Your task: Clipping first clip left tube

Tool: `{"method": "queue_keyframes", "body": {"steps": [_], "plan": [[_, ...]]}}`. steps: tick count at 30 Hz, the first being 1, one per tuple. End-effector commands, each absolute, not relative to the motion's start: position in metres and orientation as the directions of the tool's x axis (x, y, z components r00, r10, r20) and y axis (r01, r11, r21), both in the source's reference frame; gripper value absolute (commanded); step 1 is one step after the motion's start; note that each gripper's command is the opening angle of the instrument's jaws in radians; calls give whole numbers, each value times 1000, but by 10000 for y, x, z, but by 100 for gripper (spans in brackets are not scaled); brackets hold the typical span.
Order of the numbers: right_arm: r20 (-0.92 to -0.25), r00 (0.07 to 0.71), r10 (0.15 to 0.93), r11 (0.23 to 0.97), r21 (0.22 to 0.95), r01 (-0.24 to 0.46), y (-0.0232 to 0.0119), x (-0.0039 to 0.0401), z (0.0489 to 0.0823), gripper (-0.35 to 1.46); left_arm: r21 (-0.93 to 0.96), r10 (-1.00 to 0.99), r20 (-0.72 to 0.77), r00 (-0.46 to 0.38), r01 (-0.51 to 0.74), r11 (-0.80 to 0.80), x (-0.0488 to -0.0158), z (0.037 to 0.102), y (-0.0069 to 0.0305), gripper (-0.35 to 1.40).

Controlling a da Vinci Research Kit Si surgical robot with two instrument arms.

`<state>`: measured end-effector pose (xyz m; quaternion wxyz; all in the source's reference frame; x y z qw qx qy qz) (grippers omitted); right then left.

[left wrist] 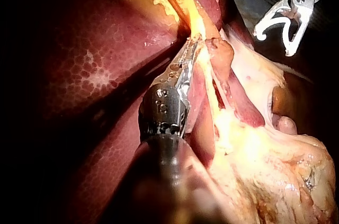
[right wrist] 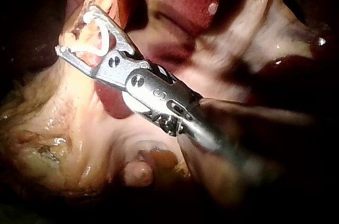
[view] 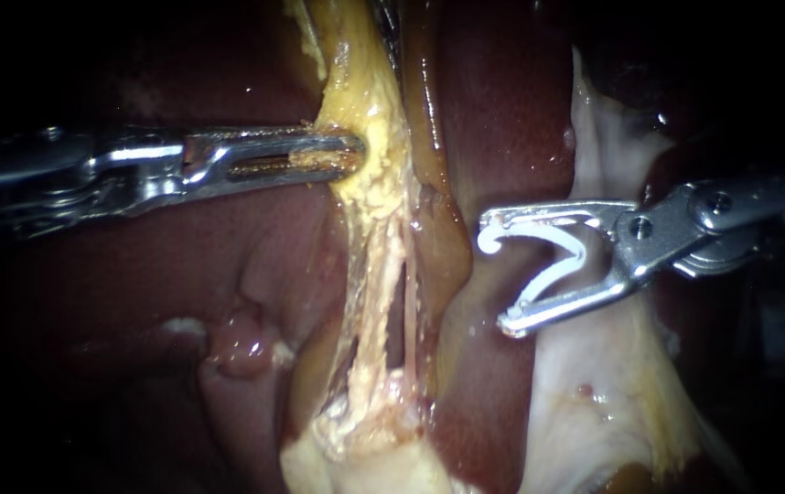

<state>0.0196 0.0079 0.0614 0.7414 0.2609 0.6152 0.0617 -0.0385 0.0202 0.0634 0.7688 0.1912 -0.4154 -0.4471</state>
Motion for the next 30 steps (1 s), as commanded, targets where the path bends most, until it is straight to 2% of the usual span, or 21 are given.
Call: {"method": "queue_keyframes", "body": {"steps": [1,12,23,30], "plan": [[-880,235,413,856,463,230,79,196,614,58,665,-846,468,255,529,527,-385,634,202,-35],[-881,235,410,857,461,230,76,197,614,59,666,-848,465,254,531,524,-381,625,204,-35],[-886,234,401,862,451,231,69,204,618,59,648,-831,507,228,535,542,-361,561,226,-35],[-866,242,437,845,488,220,63,214,621,59,642,-825,524,213,537,547,-349,541,233,-35]]}}
